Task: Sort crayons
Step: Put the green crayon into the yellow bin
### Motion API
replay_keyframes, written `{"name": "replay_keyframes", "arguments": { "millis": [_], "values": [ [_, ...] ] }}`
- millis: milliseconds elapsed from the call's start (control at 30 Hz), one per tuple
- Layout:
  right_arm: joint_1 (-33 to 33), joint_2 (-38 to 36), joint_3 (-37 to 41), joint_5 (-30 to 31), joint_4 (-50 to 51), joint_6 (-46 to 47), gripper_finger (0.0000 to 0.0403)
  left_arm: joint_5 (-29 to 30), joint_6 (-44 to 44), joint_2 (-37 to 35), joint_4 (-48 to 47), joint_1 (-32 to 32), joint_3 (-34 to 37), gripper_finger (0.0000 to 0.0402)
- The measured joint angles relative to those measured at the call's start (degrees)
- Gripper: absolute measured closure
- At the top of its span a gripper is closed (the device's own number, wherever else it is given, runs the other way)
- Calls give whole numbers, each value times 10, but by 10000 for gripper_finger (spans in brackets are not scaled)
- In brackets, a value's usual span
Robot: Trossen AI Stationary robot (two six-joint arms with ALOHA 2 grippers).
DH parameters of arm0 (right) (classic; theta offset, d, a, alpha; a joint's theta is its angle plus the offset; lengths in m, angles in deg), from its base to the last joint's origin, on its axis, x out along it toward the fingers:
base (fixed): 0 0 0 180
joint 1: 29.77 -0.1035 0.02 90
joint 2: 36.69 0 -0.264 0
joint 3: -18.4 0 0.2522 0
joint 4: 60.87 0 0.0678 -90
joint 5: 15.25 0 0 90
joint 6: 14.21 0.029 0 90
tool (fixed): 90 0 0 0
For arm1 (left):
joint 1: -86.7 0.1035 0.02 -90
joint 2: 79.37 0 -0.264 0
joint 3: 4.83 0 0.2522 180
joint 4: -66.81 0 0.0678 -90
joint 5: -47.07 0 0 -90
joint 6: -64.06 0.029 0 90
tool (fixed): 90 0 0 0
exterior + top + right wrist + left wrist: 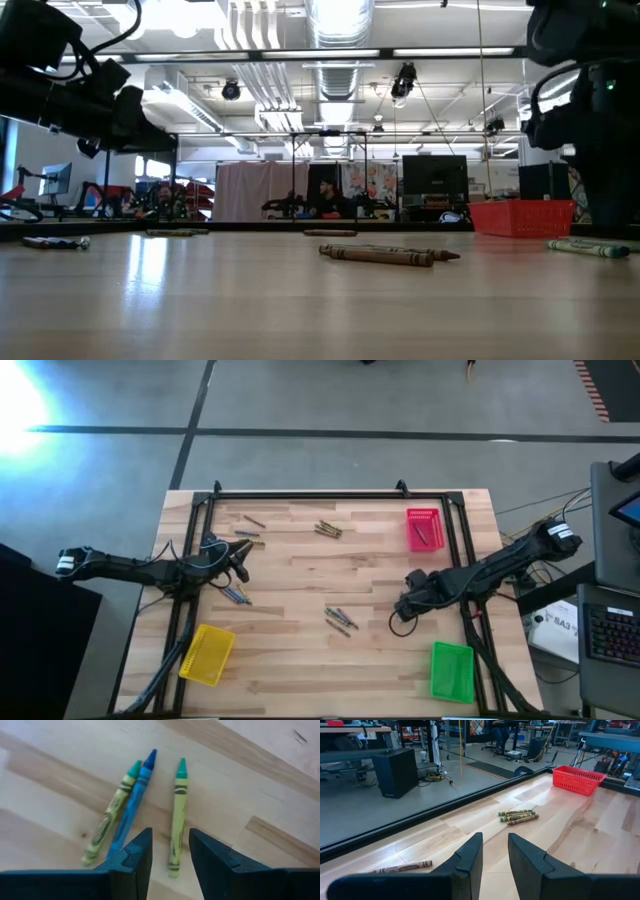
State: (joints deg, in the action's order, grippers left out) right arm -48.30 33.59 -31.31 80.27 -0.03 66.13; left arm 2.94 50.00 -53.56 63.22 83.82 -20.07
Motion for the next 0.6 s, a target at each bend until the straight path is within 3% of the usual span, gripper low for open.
{"name": "replay_keyframes", "arguments": {
  "millis": [367,600],
  "values": [
    [1,85,-3,-34,-12,-66,292,0,-2,5,2,0,0,326],
    [1,55,0,-32,-23,-114,383,-5,-2,5,17,0,0,326]
  ]
}}
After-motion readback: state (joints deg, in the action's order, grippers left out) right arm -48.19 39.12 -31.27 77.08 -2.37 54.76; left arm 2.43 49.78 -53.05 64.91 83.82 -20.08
